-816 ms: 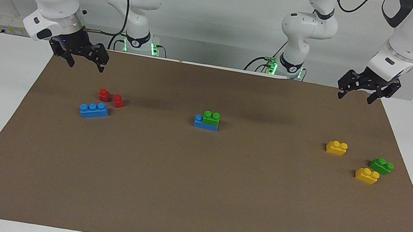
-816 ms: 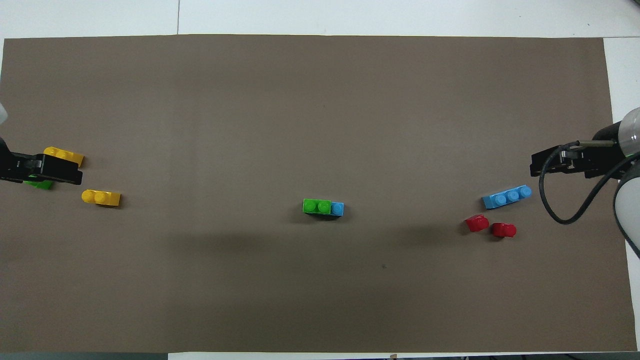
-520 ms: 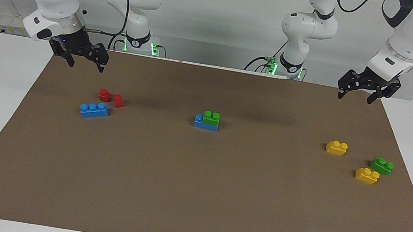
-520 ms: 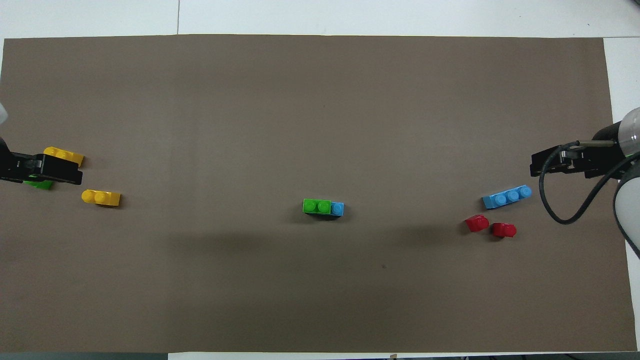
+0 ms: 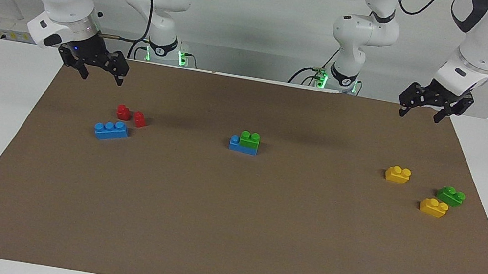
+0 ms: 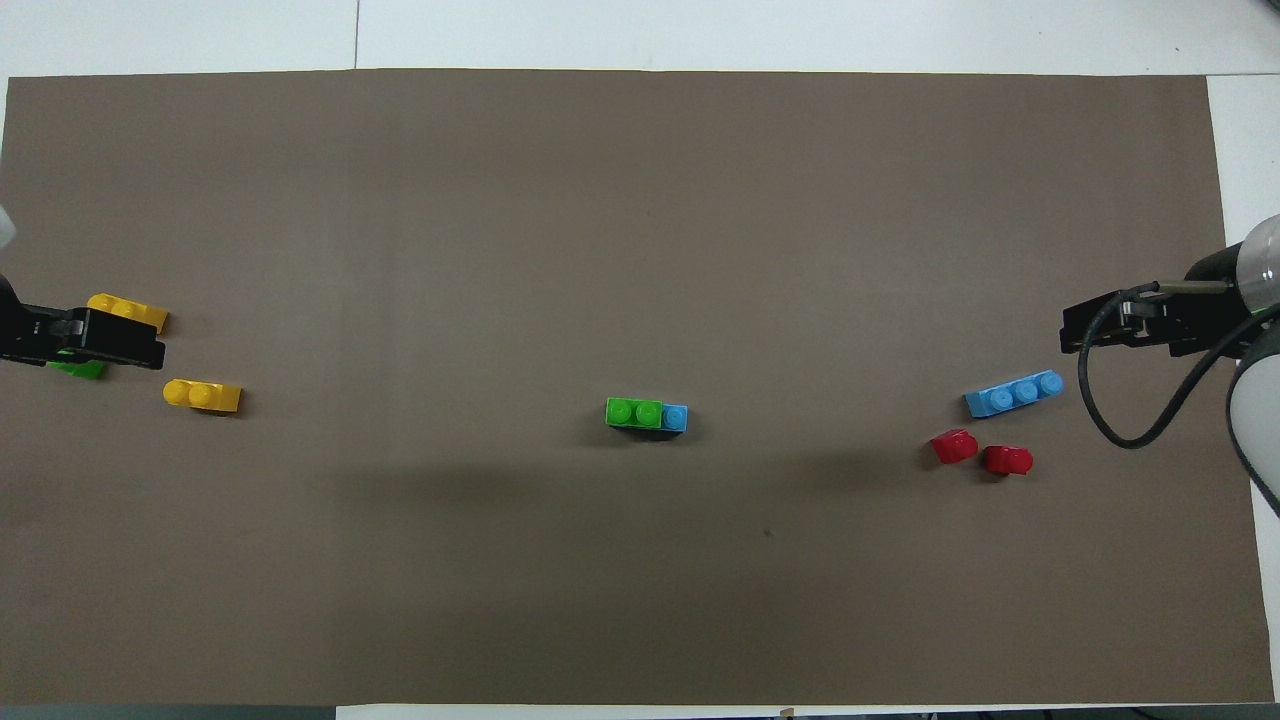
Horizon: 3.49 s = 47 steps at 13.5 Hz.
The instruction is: Remove green block with left arm and hold with right
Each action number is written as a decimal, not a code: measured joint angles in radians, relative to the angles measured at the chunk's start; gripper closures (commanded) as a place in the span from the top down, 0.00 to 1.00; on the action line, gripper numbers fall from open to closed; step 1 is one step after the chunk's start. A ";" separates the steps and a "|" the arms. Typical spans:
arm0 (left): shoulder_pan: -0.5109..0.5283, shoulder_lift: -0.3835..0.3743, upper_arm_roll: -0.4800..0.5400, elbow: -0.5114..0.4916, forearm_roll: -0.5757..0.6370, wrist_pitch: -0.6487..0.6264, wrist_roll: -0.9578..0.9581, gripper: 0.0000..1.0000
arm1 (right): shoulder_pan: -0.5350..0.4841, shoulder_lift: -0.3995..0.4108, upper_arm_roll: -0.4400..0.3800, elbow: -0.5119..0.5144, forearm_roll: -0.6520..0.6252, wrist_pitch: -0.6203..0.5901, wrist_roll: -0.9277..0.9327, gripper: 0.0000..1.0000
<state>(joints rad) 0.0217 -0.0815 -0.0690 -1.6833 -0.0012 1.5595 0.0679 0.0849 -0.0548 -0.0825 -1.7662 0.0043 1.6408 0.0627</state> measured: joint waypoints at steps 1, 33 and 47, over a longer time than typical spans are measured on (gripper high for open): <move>0.000 0.000 0.000 0.000 0.000 0.000 0.000 1.00 | 0.000 0.000 0.000 0.000 0.000 0.000 0.000 1.00; -0.170 -0.069 -0.011 -0.166 -0.111 0.141 -1.106 1.00 | 0.052 0.001 0.014 -0.032 0.000 0.000 0.216 1.00; -0.433 -0.076 -0.018 -0.313 -0.113 0.365 -1.823 1.00 | 0.220 0.002 0.020 -0.172 0.171 0.134 0.929 1.00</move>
<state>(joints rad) -0.4117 -0.1572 -0.0868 -1.9966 -0.1146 1.9246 -1.7548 0.3044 -0.0531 -0.0622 -1.9384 0.1749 1.7751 0.9920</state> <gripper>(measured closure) 0.000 0.000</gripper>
